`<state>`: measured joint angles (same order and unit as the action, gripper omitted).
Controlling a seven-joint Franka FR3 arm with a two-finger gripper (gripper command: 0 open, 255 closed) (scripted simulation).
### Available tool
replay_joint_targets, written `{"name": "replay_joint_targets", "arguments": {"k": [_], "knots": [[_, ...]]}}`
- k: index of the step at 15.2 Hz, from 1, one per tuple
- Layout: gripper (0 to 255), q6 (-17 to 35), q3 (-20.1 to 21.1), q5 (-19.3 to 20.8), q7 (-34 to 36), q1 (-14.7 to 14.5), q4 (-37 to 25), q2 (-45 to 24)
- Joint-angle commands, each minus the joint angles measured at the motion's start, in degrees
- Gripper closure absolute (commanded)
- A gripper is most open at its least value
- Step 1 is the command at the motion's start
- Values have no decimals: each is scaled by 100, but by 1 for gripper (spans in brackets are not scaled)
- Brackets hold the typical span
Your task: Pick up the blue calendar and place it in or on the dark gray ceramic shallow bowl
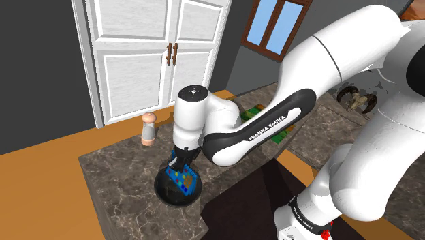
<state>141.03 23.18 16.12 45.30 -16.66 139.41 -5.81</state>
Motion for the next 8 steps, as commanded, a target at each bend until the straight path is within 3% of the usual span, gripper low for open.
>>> {"name": "replay_joint_targets", "arguments": {"k": [1, 3, 4, 8], "knots": [[255, 3, 0, 2, 2, 0, 0, 1], [255, 3, 0, 2, 2, 0, 0, 1], [0, 3, 0, 2, 2, 0, 0, 1], [0, 3, 0, 2, 1, 0, 0, 1]]}}
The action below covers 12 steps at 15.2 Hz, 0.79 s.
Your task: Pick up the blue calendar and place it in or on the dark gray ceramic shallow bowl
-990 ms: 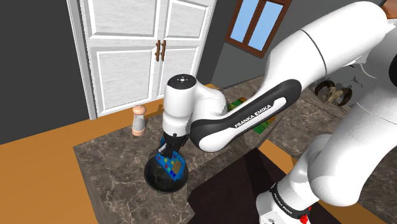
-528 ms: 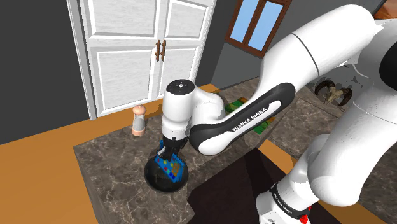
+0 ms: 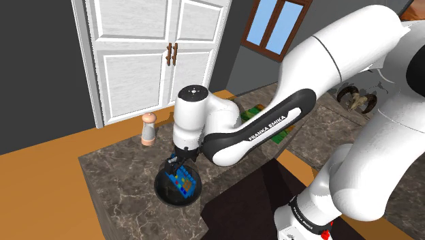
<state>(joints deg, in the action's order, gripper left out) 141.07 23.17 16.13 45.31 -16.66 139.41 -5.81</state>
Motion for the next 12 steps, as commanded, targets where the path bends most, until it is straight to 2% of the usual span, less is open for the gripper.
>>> {"name": "replay_joint_targets", "arguments": {"k": [1, 5, 12], "knots": [[0, 0, 0, 0, 0, 0, 0, 0], [0, -694, 121, -554, -383, -21, -177, 610], [0, -694, 116, -554, -383, -26, -177, 610]]}}
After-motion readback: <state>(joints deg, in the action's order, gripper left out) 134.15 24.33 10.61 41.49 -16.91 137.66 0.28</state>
